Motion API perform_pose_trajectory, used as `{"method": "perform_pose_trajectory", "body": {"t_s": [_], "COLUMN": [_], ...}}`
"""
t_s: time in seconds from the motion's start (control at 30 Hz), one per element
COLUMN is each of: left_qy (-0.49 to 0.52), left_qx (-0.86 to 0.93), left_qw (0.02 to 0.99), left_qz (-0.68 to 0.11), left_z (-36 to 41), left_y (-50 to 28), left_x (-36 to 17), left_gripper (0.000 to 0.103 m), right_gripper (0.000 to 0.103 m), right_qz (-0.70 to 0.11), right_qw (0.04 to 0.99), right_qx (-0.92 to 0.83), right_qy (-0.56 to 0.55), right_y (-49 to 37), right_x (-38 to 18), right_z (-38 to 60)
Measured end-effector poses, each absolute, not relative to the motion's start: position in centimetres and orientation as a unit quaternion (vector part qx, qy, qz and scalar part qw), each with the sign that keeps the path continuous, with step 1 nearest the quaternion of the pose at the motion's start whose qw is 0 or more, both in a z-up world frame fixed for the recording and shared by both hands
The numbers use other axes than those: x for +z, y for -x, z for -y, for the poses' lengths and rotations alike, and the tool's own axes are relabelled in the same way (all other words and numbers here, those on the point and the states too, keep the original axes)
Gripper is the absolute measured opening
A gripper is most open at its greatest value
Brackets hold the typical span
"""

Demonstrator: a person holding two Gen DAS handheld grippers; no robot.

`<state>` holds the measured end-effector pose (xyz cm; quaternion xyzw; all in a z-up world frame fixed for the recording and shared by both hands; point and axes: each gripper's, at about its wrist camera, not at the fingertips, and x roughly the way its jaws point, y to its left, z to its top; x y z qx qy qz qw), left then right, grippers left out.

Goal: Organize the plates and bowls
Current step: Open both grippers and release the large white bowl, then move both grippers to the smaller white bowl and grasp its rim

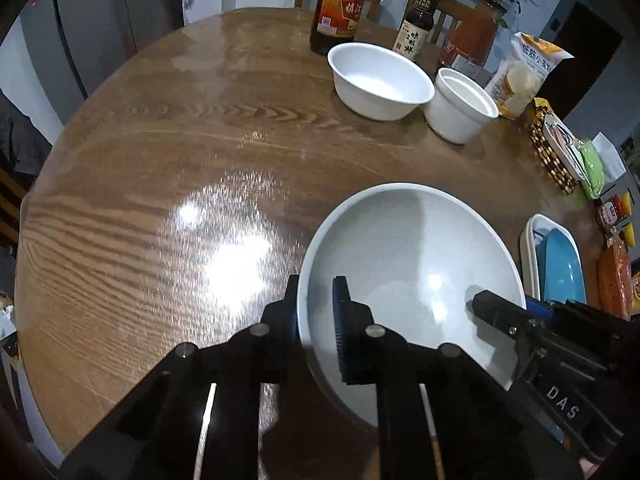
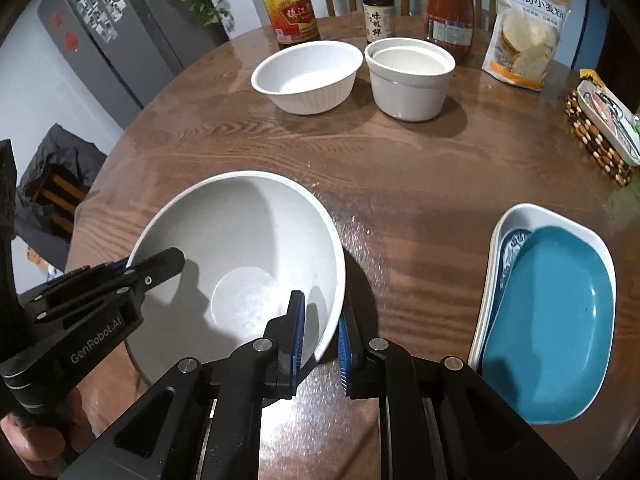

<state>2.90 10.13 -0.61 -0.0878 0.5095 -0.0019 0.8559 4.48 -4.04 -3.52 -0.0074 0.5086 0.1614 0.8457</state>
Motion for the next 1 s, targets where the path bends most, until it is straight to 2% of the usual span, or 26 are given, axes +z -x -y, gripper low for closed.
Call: {"method": "perform_pose_trajectory", "body": {"t_s": [0.17,0.2,0.3,0.37,0.43,0.47,0.53,0.87,1.0], "left_qy": [0.074,0.076,0.099,0.108,0.114,0.121,0.119,0.131,0.123], "left_qx": [-0.001,0.002,0.007,0.014,0.016,0.015,0.022,-0.011,-0.027], "left_qw": [0.860,0.858,0.853,0.856,0.858,0.858,0.862,0.877,0.882], "left_qz": [-0.505,-0.508,-0.512,-0.504,-0.501,-0.500,-0.492,-0.462,-0.454], "left_z": [-9.7,-9.7,-10.6,-11.4,-12.1,-12.5,-12.8,-11.3,-9.8], "left_y": [-4.1,-4.3,-4.3,-4.1,-3.9,-3.8,-3.5,-2.9,-3.4], "left_x": [-0.8,-1.0,-0.9,-0.4,0.2,0.6,1.3,5.1,6.1], "left_gripper": [0.015,0.019,0.043,0.049,0.057,0.057,0.056,0.056,0.061], "right_gripper": [0.017,0.017,0.017,0.018,0.027,0.036,0.041,0.041,0.041], "right_qz": [-0.505,-0.509,-0.511,-0.503,-0.494,-0.491,-0.480,-0.447,-0.443], "right_qw": [0.851,0.849,0.846,0.852,0.857,0.859,0.867,0.882,0.884], "right_qx": [0.143,0.139,0.146,0.144,0.141,0.135,0.119,0.104,0.102], "right_qy": [-0.004,-0.005,-0.025,-0.028,-0.046,-0.053,-0.064,-0.104,-0.110], "right_y": [-5.4,-5.5,-5.3,-4.8,-4.4,-4.4,-4.1,-2.5,-2.3], "right_x": [-3.7,-3.7,-3.3,-2.6,-1.6,-1.3,-0.4,3.1,3.8], "right_z": [4.6,4.7,6.0,7.0,8.9,9.7,11.6,16.3,16.7]}}
